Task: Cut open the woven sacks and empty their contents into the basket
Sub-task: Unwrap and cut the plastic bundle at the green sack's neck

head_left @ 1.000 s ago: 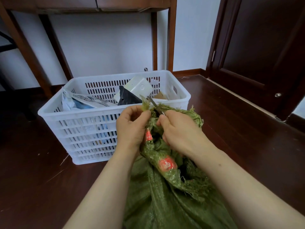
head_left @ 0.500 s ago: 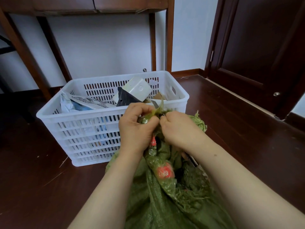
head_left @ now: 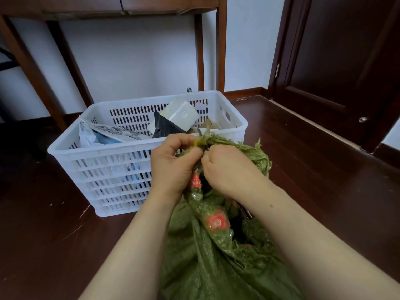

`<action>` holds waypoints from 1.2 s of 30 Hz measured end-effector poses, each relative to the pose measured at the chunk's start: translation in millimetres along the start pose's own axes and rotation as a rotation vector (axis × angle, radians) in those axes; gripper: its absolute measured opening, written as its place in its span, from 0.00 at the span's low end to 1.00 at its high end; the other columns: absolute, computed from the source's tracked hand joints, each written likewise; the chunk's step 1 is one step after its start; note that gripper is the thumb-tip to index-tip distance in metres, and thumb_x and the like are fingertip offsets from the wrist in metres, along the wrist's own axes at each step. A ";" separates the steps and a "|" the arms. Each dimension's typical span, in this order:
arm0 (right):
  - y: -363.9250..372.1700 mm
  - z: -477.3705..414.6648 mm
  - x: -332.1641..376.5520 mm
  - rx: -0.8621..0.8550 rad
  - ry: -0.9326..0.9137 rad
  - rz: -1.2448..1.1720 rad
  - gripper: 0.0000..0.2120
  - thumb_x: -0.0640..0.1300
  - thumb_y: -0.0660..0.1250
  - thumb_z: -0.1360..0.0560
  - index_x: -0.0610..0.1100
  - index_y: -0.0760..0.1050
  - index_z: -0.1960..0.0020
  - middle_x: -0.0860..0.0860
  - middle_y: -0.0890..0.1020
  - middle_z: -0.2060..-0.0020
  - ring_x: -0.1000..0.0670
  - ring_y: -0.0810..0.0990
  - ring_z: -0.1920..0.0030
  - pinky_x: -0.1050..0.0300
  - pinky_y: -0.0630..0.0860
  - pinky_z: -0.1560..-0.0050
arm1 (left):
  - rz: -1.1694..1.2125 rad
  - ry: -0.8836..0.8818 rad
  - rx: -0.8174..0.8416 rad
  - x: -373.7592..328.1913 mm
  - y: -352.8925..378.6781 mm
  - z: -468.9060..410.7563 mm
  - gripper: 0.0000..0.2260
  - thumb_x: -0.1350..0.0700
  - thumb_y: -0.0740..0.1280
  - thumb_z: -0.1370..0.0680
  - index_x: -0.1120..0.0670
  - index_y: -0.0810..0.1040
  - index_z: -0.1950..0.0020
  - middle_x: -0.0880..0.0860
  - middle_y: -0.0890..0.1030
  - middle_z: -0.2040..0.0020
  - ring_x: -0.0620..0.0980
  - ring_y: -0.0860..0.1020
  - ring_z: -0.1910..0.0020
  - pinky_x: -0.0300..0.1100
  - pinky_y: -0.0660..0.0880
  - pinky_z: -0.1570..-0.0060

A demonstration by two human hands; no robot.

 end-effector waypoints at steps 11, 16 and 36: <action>-25.1 -3.5 -48.9 -0.096 0.282 -0.762 0.22 0.61 0.69 0.29 0.40 0.76 0.59 0.46 0.78 0.76 0.56 0.61 0.87 0.69 0.58 0.82 | -0.095 0.169 0.079 -0.1 5.4 -1.6 0.15 0.67 0.75 0.33 0.46 0.79 0.65 0.47 0.80 0.58 0.49 0.80 0.52 0.52 0.78 0.46; -0.1 -8.5 -63.9 -0.119 0.359 -1.093 0.16 0.51 0.73 0.29 0.39 0.74 0.57 0.41 0.81 0.67 0.57 0.57 0.86 0.70 0.56 0.82 | -0.277 0.394 0.093 -4.5 19.4 10.3 0.15 0.64 0.75 0.35 0.43 0.77 0.65 0.41 0.77 0.58 0.38 0.77 0.55 0.35 0.74 0.51; 25.1 -14.2 -46.0 -0.320 0.333 -1.418 0.08 0.41 0.68 0.25 0.39 0.73 0.60 0.56 0.65 0.85 0.57 0.58 0.86 0.69 0.53 0.84 | -0.166 0.103 -0.132 11.9 18.3 14.5 0.10 0.55 0.69 0.23 0.59 0.82 0.62 0.56 0.77 0.65 0.47 0.74 0.64 0.40 0.71 0.61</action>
Point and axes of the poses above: each hand's wrist, its own z-axis away from the middle knuckle, its own y-axis out of the palm, x = y × z, the point moved 4 cm from there along -z, towards the middle knuckle
